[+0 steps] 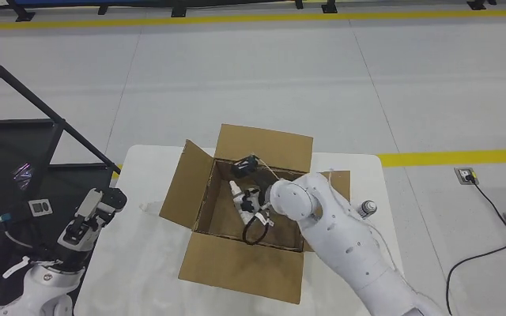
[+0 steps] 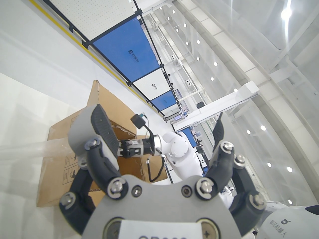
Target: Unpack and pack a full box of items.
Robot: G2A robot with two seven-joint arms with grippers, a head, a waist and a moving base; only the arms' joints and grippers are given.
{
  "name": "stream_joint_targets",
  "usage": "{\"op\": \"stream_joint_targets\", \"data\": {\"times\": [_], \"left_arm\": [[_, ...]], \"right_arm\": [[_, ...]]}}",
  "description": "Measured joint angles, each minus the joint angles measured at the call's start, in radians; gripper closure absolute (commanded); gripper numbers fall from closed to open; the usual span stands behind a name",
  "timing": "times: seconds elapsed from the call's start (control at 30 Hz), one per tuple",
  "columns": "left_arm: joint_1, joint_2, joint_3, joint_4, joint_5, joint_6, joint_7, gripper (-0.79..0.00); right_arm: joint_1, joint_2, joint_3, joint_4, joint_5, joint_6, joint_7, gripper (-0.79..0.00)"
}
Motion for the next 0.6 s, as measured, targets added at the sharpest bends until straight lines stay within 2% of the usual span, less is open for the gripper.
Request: {"op": "stream_joint_targets", "data": {"times": [0.07,0.13,0.23,0.3,0.6], "left_arm": [[-0.001,0.001,0.002,0.0,0.001,0.001,0.0,-0.785],[-0.002,0.002,0.002,0.0,0.001,0.002,0.001,-0.785],[-0.003,0.004,0.003,0.0,0.001,0.003,0.004,-0.785],[-0.003,0.004,0.004,-0.001,0.003,0.003,0.005,-0.785],[-0.003,0.005,0.005,0.0,0.001,0.004,0.007,-0.785]], "right_arm": [[-0.148,0.038,0.09,-0.249,-0.067,0.005,0.075,0.0],[-0.257,0.057,0.156,-0.452,-0.098,-0.012,0.093,0.0],[-0.352,0.071,0.214,-0.627,-0.121,-0.021,0.058,0.0],[-0.369,0.074,0.223,-0.662,-0.134,-0.024,0.051,0.0],[-0.367,0.073,0.222,-0.658,-0.132,-0.024,0.053,0.0]]}}
